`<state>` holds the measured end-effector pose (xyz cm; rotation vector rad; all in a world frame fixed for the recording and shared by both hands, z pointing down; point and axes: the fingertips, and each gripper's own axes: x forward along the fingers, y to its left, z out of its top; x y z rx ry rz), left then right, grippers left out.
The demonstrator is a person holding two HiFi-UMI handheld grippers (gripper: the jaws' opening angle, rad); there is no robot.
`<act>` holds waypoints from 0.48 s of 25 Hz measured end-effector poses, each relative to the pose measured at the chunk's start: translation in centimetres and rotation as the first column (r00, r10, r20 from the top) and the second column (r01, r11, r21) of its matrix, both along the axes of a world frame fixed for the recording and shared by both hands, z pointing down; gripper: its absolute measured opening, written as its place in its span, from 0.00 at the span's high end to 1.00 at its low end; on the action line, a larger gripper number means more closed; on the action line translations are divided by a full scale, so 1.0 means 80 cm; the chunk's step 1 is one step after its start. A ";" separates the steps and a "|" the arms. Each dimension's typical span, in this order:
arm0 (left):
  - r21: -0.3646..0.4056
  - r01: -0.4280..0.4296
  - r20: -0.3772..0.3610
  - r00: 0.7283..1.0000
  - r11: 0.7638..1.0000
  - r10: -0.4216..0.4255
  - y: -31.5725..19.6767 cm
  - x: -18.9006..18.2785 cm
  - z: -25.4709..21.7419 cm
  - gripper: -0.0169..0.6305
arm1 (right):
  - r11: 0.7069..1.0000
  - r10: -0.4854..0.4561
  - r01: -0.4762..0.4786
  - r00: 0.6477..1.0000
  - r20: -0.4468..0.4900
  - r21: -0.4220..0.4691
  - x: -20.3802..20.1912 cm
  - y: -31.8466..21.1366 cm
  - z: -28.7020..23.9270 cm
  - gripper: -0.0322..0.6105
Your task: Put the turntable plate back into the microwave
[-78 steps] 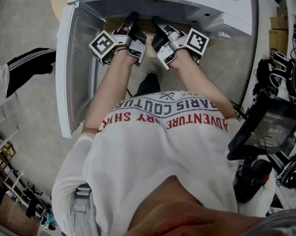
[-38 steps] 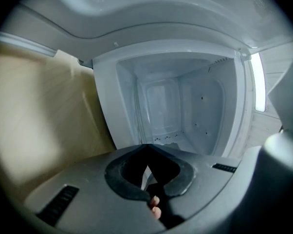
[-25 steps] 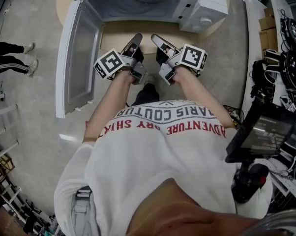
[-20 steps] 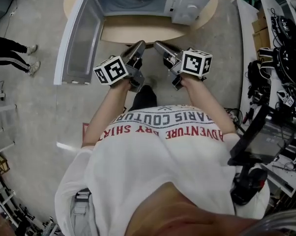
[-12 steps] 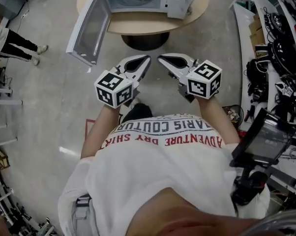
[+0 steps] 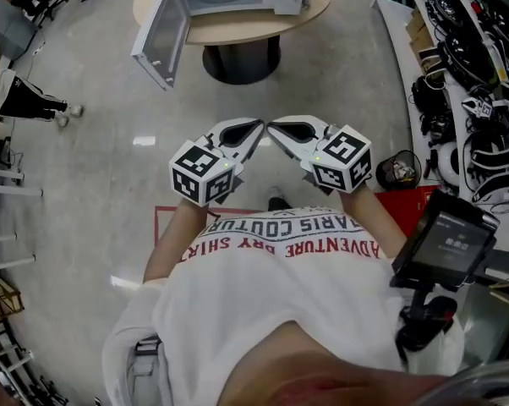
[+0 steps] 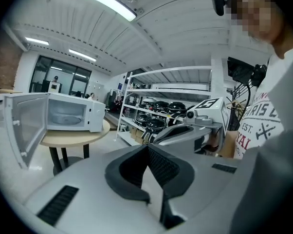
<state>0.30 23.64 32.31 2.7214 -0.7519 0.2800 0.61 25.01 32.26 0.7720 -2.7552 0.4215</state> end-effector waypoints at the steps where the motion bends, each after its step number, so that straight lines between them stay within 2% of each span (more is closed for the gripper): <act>1: -0.002 -0.006 0.000 1.000 1.000 0.006 0.031 -0.013 0.006 0.97 | 1.000 0.010 -0.010 1.000 0.000 -0.002 -0.012 0.029 0.005 0.95; 6: -0.015 -0.005 0.006 1.000 1.000 0.005 0.195 -0.102 0.021 0.97 | 0.998 0.053 -0.052 0.998 0.041 -0.020 -0.086 0.191 0.013 0.95; 12: -0.003 -0.020 -0.020 1.000 1.000 0.020 0.362 -0.174 -0.027 0.97 | 0.996 0.085 -0.085 0.994 0.061 -0.013 -0.148 0.359 -0.027 0.95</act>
